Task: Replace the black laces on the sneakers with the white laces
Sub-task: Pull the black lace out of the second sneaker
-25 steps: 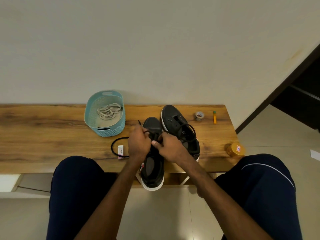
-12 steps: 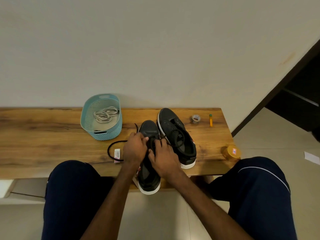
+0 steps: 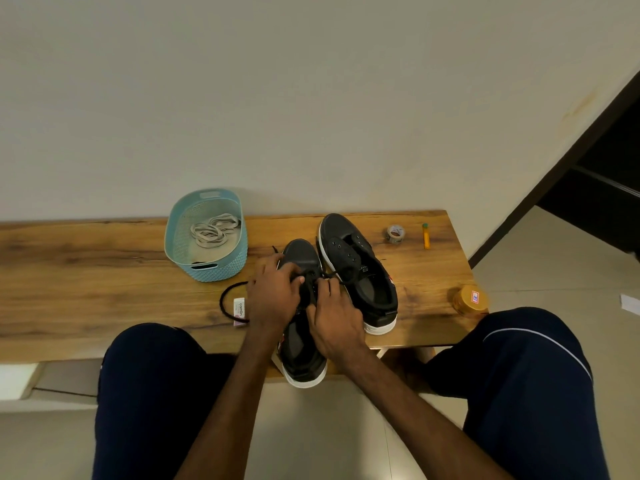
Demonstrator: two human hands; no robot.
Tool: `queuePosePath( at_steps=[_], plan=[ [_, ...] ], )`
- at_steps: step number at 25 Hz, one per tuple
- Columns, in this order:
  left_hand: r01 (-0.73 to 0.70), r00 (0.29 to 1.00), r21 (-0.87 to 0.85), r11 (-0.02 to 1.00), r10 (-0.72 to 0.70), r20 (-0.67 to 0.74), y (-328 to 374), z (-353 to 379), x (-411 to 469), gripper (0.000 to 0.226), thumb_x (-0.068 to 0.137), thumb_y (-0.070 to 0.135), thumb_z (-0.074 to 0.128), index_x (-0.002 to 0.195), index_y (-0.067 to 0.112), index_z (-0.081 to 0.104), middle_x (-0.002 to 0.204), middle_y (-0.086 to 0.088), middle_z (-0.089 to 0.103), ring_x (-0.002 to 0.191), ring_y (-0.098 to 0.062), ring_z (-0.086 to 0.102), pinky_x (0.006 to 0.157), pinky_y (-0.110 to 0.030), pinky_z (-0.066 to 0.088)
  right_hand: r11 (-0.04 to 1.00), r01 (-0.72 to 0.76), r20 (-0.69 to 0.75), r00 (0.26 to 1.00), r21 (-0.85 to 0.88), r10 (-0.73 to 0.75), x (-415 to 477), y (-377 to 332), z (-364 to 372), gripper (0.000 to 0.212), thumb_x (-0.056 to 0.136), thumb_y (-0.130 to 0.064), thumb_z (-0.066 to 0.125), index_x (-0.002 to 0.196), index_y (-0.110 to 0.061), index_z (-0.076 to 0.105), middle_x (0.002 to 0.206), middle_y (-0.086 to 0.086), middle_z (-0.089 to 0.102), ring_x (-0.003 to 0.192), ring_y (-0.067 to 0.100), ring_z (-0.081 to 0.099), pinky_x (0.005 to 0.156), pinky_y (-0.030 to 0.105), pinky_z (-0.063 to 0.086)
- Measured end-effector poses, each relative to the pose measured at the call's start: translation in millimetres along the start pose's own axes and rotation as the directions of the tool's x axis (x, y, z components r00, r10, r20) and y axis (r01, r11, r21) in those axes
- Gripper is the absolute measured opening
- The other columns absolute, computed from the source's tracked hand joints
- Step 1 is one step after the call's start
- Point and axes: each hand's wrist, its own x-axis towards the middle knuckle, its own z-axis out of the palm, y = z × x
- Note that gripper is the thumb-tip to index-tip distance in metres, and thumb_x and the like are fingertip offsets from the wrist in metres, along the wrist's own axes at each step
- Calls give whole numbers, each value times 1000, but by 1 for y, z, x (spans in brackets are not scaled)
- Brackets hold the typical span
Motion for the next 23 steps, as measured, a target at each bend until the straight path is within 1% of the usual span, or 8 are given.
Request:
queuePosePath(
  at_steps=[4,7,10,12,13,15,17,23],
  plan=[
    [6,999,45,999,-9,54,4,4,2,12,94,31,60,99,22,66,109,1,58,101,-20,56,91,-46,47,1000,2,4,1000,-6,-2,-1,0,-1,43,98,-37,41,135,-16,38,127,7,47,103,23,57,68,33,52],
    [44,993,58,997,-37,-109,2,-8,4,12,97,24,56,99,16,64,103,-2,57,95,-21,58,85,-43,48,1000,-5,-15,1000,-15,5,-2,-2,-1,43,98,-36,42,135,-15,40,127,7,49,102,24,58,68,35,55],
    [266,872,-222,938,-332,-361,-5,-34,9,14,100,24,51,102,14,60,101,-3,57,92,-22,56,73,-39,44,1000,-30,-38,999,1,30,-4,-3,-3,41,99,-36,41,134,-14,43,123,8,52,102,24,59,70,37,56],
    [313,803,-364,877,-449,-391,-11,-43,12,12,100,25,52,103,16,58,103,-4,60,95,-25,58,72,-37,42,1000,-30,-47,998,-3,29,-5,-4,-4,40,99,-36,41,132,-14,44,121,7,53,102,24,59,70,36,56],
    [282,838,-329,901,-398,-372,-11,-43,12,11,99,24,54,104,16,58,104,-4,61,98,-26,59,75,-39,44,1000,-28,-51,998,-2,28,-5,-4,-4,40,99,-36,41,132,-14,44,120,7,54,102,24,59,70,35,55],
    [106,963,-99,989,-127,-238,-3,-31,8,18,95,26,60,111,17,60,113,-3,61,106,-25,58,90,-45,45,1000,-27,-44,999,7,27,-4,-4,-5,40,98,-36,42,132,-14,44,121,7,53,103,24,59,71,36,54],
    [-76,996,140,987,81,-26,7,-12,2,25,95,32,58,117,22,63,126,0,59,118,-23,53,104,-54,36,1000,-26,-23,999,12,26,-4,-3,-6,41,99,-36,43,133,-14,42,124,7,52,105,24,57,72,36,53],
    [-71,994,312,947,40,106,13,-2,1,25,96,38,53,111,25,67,129,1,54,123,-21,48,107,-58,30,999,-32,9,999,1,32,-2,-3,-8,43,101,-36,41,137,-14,37,130,7,49,110,24,55,76,36,54]
  ],
)
